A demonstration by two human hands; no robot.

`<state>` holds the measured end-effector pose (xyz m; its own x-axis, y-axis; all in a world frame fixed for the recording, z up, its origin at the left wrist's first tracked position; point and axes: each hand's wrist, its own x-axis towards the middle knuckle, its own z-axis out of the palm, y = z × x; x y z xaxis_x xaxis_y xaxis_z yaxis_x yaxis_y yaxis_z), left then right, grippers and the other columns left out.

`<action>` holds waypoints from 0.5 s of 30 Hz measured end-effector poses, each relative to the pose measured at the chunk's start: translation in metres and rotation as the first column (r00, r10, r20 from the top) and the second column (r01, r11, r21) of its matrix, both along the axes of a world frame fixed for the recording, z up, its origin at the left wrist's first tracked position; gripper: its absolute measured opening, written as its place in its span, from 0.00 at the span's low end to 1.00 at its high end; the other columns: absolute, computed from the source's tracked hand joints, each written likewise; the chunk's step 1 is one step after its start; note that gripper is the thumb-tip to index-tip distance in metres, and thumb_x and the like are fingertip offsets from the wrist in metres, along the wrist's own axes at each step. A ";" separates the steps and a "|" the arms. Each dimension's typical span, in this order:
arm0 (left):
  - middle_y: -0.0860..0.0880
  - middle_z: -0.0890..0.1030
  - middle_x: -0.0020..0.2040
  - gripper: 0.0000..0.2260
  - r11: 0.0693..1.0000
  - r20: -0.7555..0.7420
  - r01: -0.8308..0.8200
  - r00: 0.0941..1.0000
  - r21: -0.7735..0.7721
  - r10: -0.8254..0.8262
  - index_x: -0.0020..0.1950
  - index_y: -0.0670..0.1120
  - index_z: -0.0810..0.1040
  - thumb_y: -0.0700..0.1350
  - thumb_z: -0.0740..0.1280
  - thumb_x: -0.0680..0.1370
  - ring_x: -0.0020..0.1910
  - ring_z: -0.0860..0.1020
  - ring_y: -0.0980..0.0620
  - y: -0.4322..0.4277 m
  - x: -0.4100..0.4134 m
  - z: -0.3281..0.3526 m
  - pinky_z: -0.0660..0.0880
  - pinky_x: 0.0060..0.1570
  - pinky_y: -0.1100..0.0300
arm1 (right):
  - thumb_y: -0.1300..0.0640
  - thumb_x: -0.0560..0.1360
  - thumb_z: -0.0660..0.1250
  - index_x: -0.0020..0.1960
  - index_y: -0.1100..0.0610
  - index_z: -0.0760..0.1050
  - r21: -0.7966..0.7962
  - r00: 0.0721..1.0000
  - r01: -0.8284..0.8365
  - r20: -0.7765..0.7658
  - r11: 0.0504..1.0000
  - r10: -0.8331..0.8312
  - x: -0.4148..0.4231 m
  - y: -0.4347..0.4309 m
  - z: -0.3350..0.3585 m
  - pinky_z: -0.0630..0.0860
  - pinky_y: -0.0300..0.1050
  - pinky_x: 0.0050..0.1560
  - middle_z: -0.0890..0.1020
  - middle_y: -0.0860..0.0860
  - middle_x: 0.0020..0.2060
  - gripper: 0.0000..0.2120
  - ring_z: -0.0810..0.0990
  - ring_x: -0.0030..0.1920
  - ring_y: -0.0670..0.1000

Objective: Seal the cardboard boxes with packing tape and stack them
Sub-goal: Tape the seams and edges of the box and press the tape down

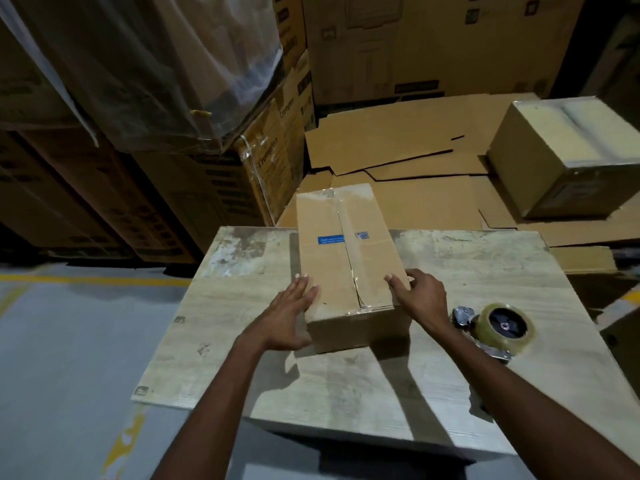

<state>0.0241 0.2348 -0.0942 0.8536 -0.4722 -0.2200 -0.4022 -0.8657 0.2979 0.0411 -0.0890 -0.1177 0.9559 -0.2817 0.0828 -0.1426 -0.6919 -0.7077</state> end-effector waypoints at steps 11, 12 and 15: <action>0.54 0.44 0.84 0.34 0.982 0.156 0.014 0.988 -0.189 0.016 0.83 0.52 0.56 0.53 0.68 0.82 0.82 0.38 0.55 -0.001 -0.003 -0.023 0.61 0.77 0.50 | 0.43 0.83 0.64 0.62 0.58 0.81 -0.056 0.980 0.192 0.057 0.980 -0.189 -0.048 0.038 -0.015 0.69 0.47 0.43 0.80 0.59 0.48 0.20 0.80 0.48 0.61; 0.53 0.44 0.84 0.34 0.980 0.173 0.025 0.985 -0.197 0.009 0.83 0.52 0.56 0.52 0.68 0.82 0.82 0.38 0.55 0.001 -0.003 -0.025 0.62 0.76 0.50 | 0.45 0.83 0.63 0.61 0.58 0.81 -0.065 0.981 0.190 0.059 0.980 -0.186 -0.051 0.041 -0.013 0.67 0.46 0.43 0.79 0.59 0.47 0.18 0.79 0.47 0.60; 0.52 0.42 0.84 0.33 0.986 0.203 0.032 0.979 -0.163 0.002 0.84 0.52 0.53 0.51 0.66 0.83 0.81 0.36 0.54 -0.002 -0.006 -0.030 0.54 0.80 0.48 | 0.48 0.85 0.61 0.60 0.59 0.80 -0.071 0.980 0.195 0.061 0.978 -0.191 -0.054 0.044 -0.014 0.64 0.46 0.42 0.78 0.60 0.46 0.16 0.78 0.46 0.60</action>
